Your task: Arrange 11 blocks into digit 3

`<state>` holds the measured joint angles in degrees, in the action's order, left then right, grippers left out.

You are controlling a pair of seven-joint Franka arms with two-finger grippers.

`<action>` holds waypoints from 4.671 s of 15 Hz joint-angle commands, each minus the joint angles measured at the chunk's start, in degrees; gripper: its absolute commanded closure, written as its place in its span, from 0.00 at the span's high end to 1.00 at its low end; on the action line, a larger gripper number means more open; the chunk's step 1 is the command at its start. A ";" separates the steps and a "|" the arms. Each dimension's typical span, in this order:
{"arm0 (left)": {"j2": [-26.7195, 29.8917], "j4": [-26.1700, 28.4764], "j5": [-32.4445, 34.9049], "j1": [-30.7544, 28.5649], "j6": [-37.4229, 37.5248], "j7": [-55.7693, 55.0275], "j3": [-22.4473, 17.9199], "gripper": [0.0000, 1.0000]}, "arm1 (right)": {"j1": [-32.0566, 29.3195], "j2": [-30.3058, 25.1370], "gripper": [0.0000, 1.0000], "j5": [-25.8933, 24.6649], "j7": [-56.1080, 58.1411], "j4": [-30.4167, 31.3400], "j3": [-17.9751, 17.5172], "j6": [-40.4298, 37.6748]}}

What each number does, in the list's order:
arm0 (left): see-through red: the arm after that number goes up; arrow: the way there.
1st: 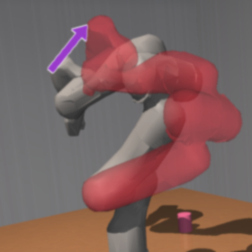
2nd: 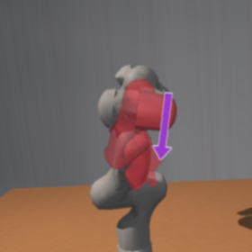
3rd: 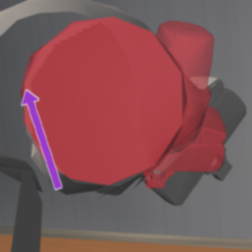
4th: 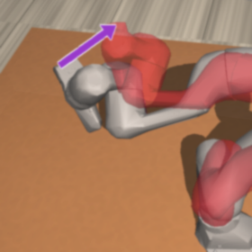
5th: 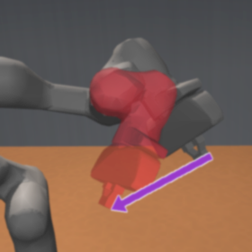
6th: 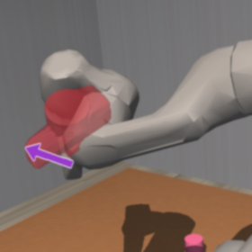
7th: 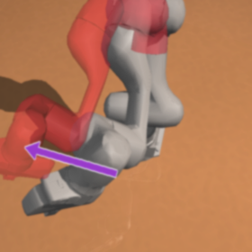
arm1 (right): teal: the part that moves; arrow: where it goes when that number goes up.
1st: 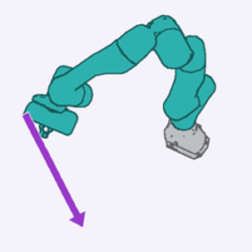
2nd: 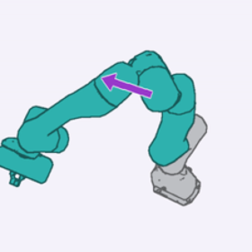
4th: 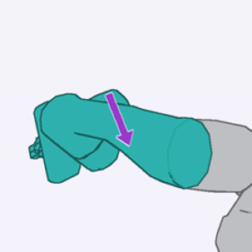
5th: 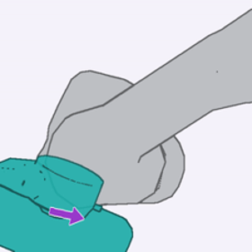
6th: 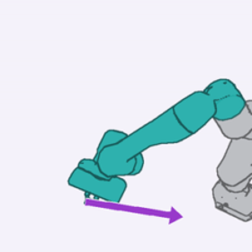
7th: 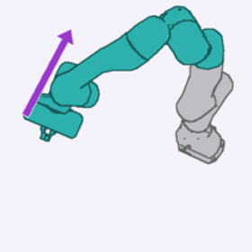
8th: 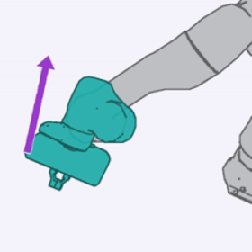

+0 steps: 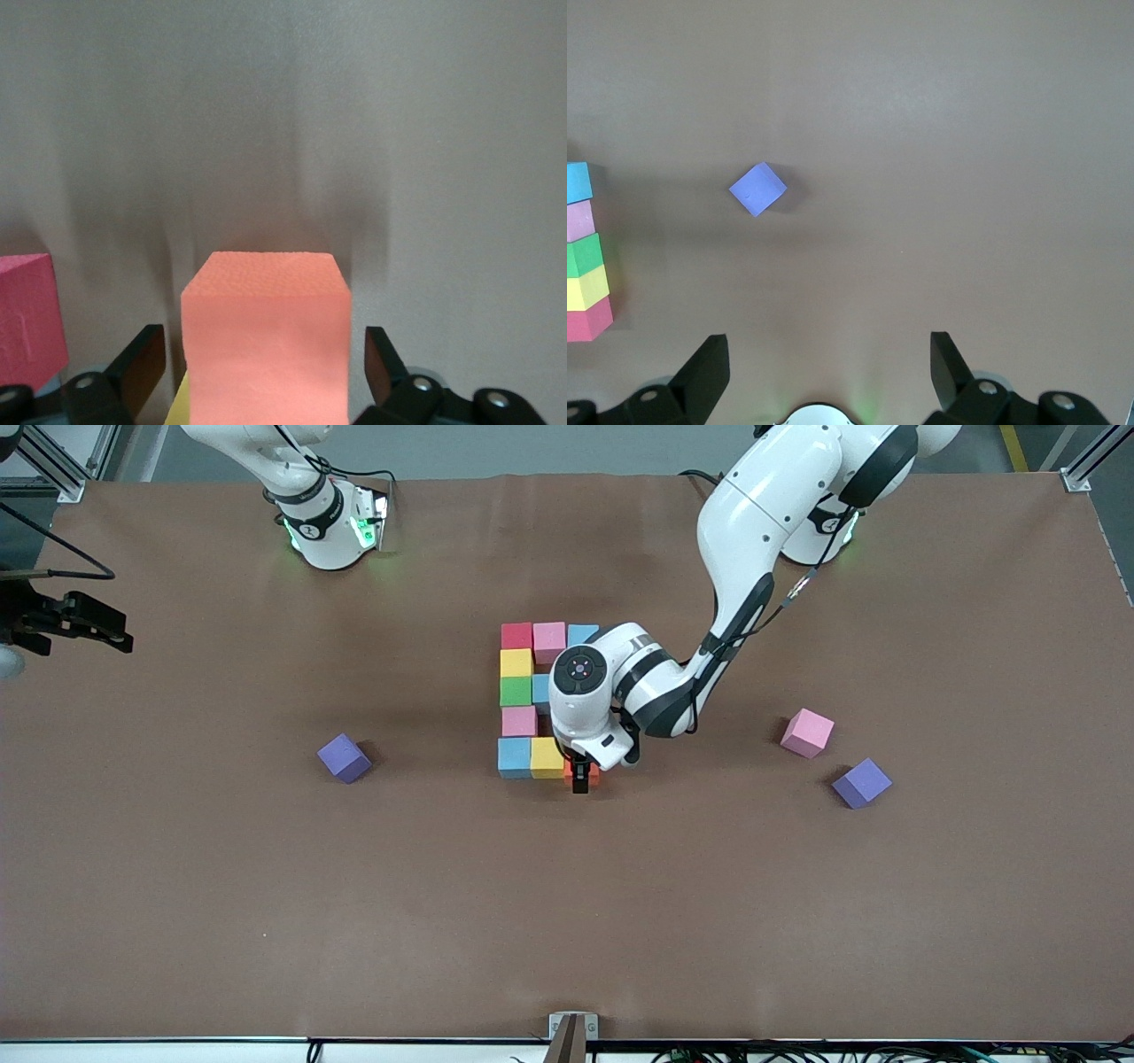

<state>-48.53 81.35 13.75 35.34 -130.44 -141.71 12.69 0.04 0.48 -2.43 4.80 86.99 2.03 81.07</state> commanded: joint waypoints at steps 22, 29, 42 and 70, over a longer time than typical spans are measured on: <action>27.52 16.47 -1.01 -32.43 9.15 84.81 9.28 1.00 | 1.54 -4.00 1.00 2.25 0.48 3.18 2.28 1.72; 36.92 16.30 -8.37 -46.04 19.84 121.26 9.28 1.00 | 1.54 -5.40 1.00 2.25 0.56 3.01 2.36 0.32; 45.81 5.14 -14.81 -47.07 38.15 140.38 -1.40 1.00 | 1.54 -5.84 1.00 2.17 0.56 3.36 2.19 0.05; 49.41 5.31 -14.89 -34.81 39.12 141.09 -13.66 1.00 | 1.80 -5.67 1.00 2.17 0.56 3.36 2.19 -0.03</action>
<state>-0.11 86.79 -0.19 -0.20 -92.22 -1.89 0.22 1.27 -3.94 -1.06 5.01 88.95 3.71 80.77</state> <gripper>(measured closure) 0.000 0.000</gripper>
